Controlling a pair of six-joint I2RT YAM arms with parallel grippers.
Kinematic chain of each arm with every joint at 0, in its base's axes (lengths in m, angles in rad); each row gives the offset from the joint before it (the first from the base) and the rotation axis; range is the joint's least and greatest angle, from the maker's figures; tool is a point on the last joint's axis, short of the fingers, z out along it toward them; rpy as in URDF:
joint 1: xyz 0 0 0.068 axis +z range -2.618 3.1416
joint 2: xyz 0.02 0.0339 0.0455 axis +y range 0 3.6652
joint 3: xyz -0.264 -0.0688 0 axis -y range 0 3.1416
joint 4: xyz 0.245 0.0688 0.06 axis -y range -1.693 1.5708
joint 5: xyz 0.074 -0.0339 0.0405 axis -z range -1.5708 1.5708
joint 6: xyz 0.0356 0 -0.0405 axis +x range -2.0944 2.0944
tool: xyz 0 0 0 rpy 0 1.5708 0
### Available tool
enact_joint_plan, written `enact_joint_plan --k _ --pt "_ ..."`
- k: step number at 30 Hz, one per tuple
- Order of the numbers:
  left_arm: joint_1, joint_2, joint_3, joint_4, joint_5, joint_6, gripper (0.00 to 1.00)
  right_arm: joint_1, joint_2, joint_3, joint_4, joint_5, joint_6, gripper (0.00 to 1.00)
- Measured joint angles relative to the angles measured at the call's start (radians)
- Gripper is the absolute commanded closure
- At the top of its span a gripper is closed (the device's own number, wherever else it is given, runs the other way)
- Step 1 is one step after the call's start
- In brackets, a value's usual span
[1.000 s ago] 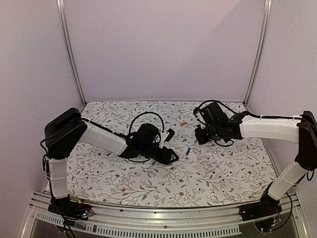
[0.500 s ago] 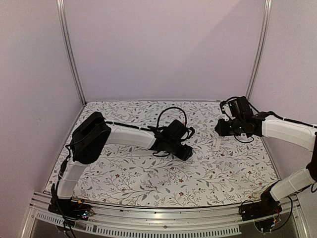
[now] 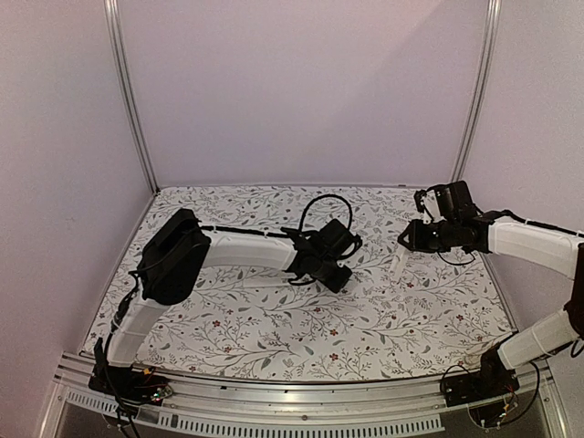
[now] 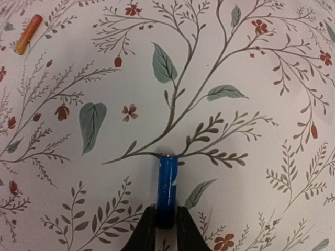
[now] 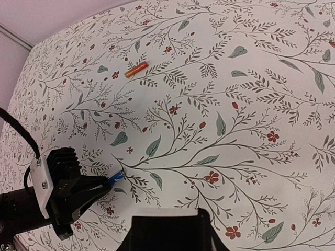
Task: Load the batteries into the remote control
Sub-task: Pick up the battery from the center of the board, then place the battery in the battery compartment.
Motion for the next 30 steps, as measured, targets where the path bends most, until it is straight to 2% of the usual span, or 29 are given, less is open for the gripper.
enact_joint_plan --k 5,7,12,17,23,30 --pt "-0.002 -0.004 -0.006 0.000 -0.010 0.053 0.99 -0.019 0.001 -0.007 0.033 -0.086 0.019 1.00" --pt "-0.002 -0.021 -0.036 0.010 -0.002 0.075 1.00 -0.022 0.002 -0.008 0.049 -0.126 0.026 1.00" --pt "0.004 -0.158 -0.228 0.025 0.055 0.086 1.00 -0.030 0.018 -0.041 0.138 -0.254 0.060 1.00" --pt "0.007 -0.351 -0.404 0.014 0.129 0.085 1.00 -0.032 0.095 -0.103 0.311 -0.399 0.140 1.00" --pt "0.009 -0.534 -0.429 0.005 0.242 0.051 1.00 -0.009 0.154 -0.159 0.495 -0.504 0.250 1.00" --pt "0.008 -0.563 -0.417 -0.036 0.308 -0.017 1.00 0.050 0.215 -0.185 0.761 -0.563 0.375 1.00"
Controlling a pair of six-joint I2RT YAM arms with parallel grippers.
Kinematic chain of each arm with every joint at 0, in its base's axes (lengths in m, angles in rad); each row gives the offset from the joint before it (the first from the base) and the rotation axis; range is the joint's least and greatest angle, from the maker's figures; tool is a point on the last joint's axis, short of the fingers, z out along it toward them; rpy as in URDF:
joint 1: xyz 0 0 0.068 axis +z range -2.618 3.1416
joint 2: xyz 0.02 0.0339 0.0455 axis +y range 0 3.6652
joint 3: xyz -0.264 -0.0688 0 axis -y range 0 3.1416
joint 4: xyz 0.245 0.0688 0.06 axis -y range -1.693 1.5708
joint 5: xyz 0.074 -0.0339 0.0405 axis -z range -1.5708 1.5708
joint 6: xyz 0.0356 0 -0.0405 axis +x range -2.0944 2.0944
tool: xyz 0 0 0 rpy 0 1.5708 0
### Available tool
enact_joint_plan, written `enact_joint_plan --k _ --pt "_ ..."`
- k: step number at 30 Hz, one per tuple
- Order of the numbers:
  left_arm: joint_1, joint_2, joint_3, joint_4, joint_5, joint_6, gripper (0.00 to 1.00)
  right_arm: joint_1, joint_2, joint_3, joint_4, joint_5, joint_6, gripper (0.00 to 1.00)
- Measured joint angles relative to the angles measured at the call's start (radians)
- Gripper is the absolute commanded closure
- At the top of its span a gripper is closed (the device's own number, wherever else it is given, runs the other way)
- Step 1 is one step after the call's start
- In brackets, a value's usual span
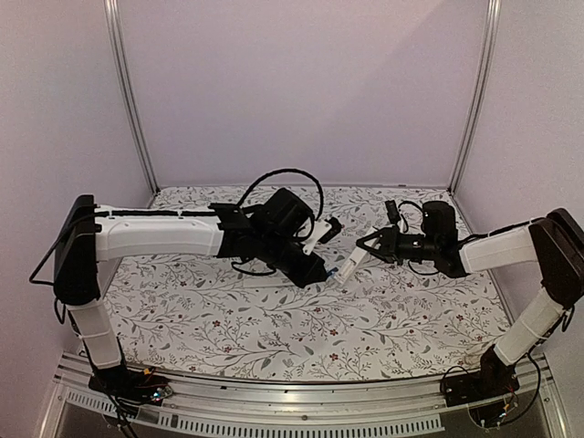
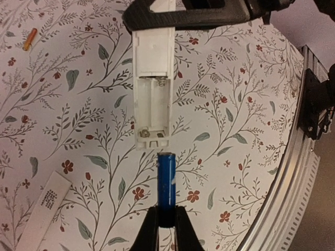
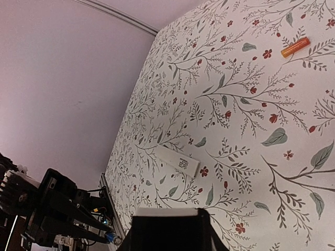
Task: Load the batteries into the remote control
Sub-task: Place the battery in the battery compartment.
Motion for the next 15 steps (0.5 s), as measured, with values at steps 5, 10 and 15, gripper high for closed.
enact_joint_plan --k 5,10,15 --pt "0.000 0.031 0.033 -0.037 0.004 -0.039 1.00 0.022 0.083 -0.010 0.166 -0.018 0.097 1.00" --pt "-0.004 0.055 0.044 -0.044 0.002 -0.056 1.00 0.034 0.150 -0.021 0.293 -0.037 0.183 1.00" --pt "-0.004 0.089 0.076 -0.058 -0.013 -0.058 1.00 0.040 0.174 -0.029 0.380 -0.053 0.238 1.00"
